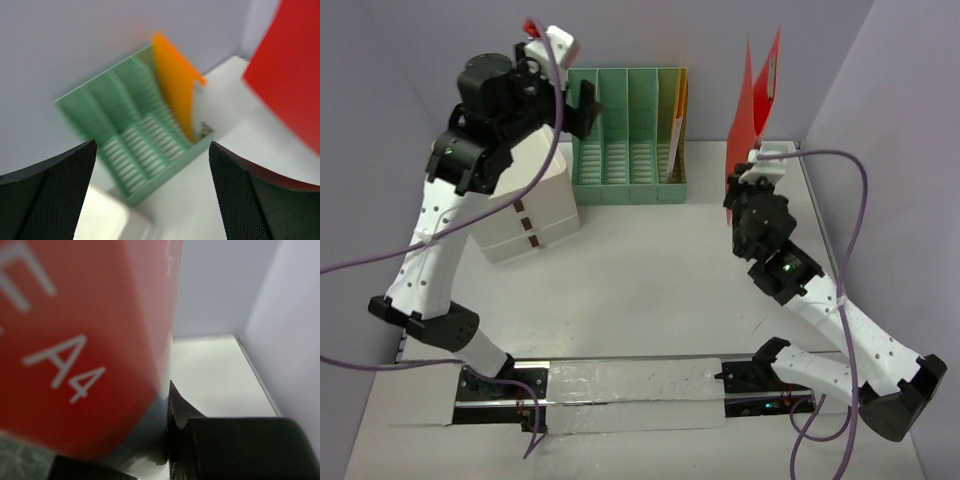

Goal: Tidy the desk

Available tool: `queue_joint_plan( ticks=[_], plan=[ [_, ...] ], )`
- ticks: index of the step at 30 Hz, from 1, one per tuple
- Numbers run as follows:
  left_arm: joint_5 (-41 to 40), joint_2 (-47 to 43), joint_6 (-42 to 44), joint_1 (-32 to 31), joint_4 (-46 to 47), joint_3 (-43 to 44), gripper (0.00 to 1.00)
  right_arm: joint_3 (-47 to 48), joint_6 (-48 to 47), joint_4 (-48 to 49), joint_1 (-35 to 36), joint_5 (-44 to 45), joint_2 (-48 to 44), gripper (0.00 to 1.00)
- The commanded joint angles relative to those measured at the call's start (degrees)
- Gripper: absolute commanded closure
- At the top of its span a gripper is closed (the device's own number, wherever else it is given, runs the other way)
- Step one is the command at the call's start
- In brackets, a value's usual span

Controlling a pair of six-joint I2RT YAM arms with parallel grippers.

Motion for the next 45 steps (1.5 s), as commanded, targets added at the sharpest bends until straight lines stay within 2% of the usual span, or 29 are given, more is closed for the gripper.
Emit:
queue_joint_plan(
  ticks=[1,4,6,9,13,16,19,23,28,33,39,45],
  plan=[
    [-2.87,-6.13,1.61,10.40,-0.65,-4.86,0.01,15.58,-5.30,-0.45,-0.25,-12.98,2.53,1.00],
    [1.92,-10.34,-1.46,19.44,-0.05,-9.83,0.01,21.48,-5.64,-1.66,-0.25,-18.45,5.35,1.00],
    [4.16,-12.95,-2.22,23.75,0.35,-13.62,0.01,28.61,-6.14,-2.43,-0.28,-24.44,7.87,1.00],
    [4.03,-15.98,-1.86,26.89,0.58,-17.22,0.01,34.23,-5.68,-4.47,-0.25,-34.44,12.16,1.00],
    [2.74,-17.75,-1.68,30.16,0.49,-19.71,0.01,39.66,-1.01,-3.52,-0.25,-38.00,17.52,1.00],
    [3.93,-18.86,-2.06,33.62,0.44,-20.51,0.01,44.13,4.35,-1.05,-0.20,-36.50,22.99,1.00],
    [5.54,-19.18,-2.44,34.99,0.49,-21.49,0.01,47.09,11.21,-0.97,-0.14,-28.11,28.09,1.00],
    [8.10,-18.98,-3.47,37.40,0.77,-22.10,0.01,47.13,14.82,0.78,0.35,-23.59,33.00,1.00],
    [13.57,-18.04,-5.50,40.65,1.22,-22.45,0.01,49.42,13.03,3.13,1.42,-18.17,39.86,1.00],
    [14.48,-17.64,-5.48,42.56,1.21,-23.17,0.01,49.77,9.95,5.88,1.33,-9.60,44.12,1.00],
    [15.69,-17.03,-5.44,43.59,1.37,-24.07,0.01,51.67,8.58,4.51,1.33,-8.06,48.41,1.00],
    [16.66,-16.28,-5.46,44.18,1.19,-23.84,0.01,51.21,10.75,5.16,-0.55,-12.67,50.99,1.00]
  ],
)
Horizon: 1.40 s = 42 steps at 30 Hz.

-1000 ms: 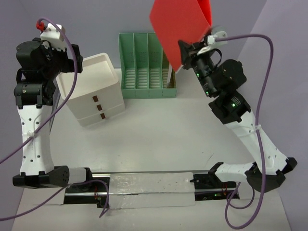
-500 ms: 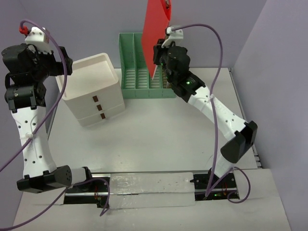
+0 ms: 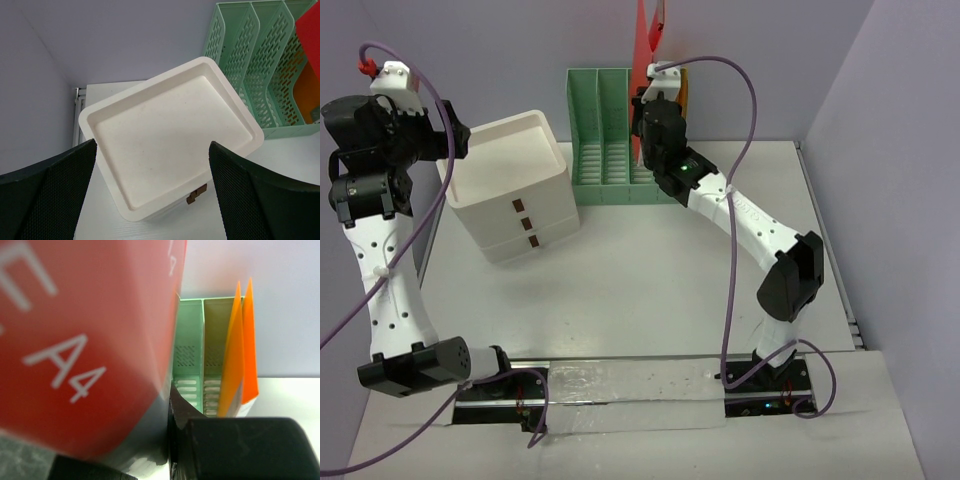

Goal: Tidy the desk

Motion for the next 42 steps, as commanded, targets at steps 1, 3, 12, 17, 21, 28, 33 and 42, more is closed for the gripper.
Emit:
queue_joint_plan(
  ticks=[1,3,12,17,21,28,33,42],
  plan=[
    [2.41,0.30,-0.72,0.81,1.71,0.24,0.01,4.99,1.76,4.51,-1.66,-1.18,2.86,1.00],
    [2.42,0.28,-0.62,0.98,1.70,0.17,0.01,5.98,1.17,4.48,-2.09,-0.60,4.50,1.00],
    [3.20,0.49,-0.47,1.85,1.45,0.07,0.01,7.28,-3.18,11.42,-2.71,-0.45,11.02,1.00],
    [4.02,0.84,-0.55,2.48,1.17,0.35,0.01,2.09,-4.59,18.07,-2.79,0.34,11.23,1.00],
    [4.41,1.34,-0.54,2.80,1.01,0.61,0.01,-0.02,-5.93,24.05,-2.87,0.20,12.45,1.00],
    [4.79,2.22,-0.10,3.45,0.58,0.86,0.01,-2.67,-6.69,28.10,-3.31,0.18,14.91,1.00],
    [5.29,2.59,-0.19,4.02,-0.08,1.61,0.01,-7.09,-5.26,30.38,-3.31,-0.79,15.72,1.00],
    [6.72,2.50,-0.41,5.19,-0.22,1.56,0.01,-8.43,-5.24,29.93,-3.39,0.89,19.60,1.00]
  ],
)
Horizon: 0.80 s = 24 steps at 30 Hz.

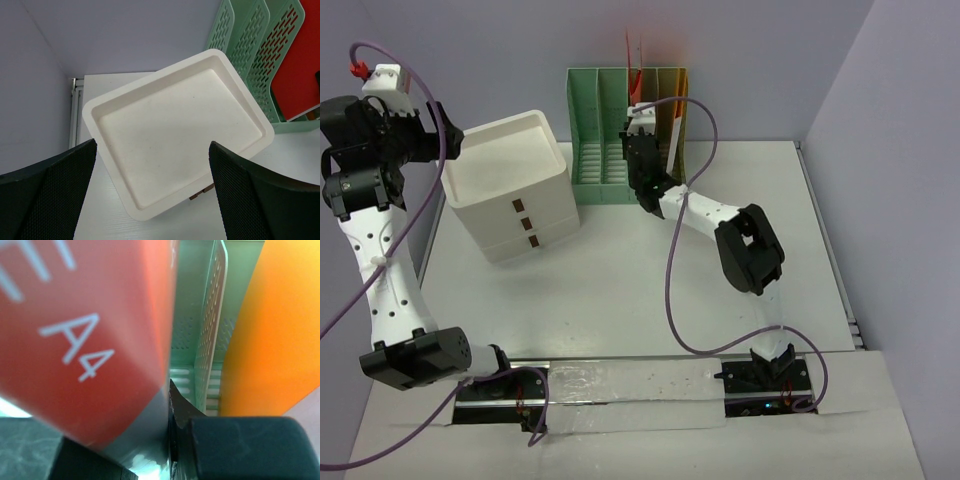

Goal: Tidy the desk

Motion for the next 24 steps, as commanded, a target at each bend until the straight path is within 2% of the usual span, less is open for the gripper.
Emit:
queue_joint_plan(
  ticks=[1,11,15,17,18,21,24],
  plan=[
    [2.08,-0.19,-0.48,0.81,0.25,1.50,0.01,1.04,1.35,2.16,-0.54,1.82,2.26,1.00],
    [3.70,-0.41,-0.93,1.64,0.47,0.98,0.01,6.41,2.28,-1.49,-1.29,3.41,5.05,1.00],
    [3.79,-0.38,-0.86,1.99,0.44,1.26,0.01,3.10,4.91,-3.99,-1.12,1.75,3.27,0.99],
    [4.06,-0.24,-0.94,2.01,0.47,1.39,0.01,0.86,4.93,-3.81,-1.02,1.70,1.81,0.91],
    [4.36,-0.24,-1.00,2.07,0.47,1.33,0.01,-0.75,4.39,-3.51,-0.72,1.76,0.50,0.75],
    [5.17,-0.47,-1.18,2.08,0.85,0.73,0.01,-2.50,2.77,-2.91,0.00,1.54,-2.17,0.45],
    [5.19,-1.21,-0.82,2.08,0.99,0.28,0.01,-3.42,-1.70,-1.97,1.27,1.87,-6.27,0.38]
  ],
)
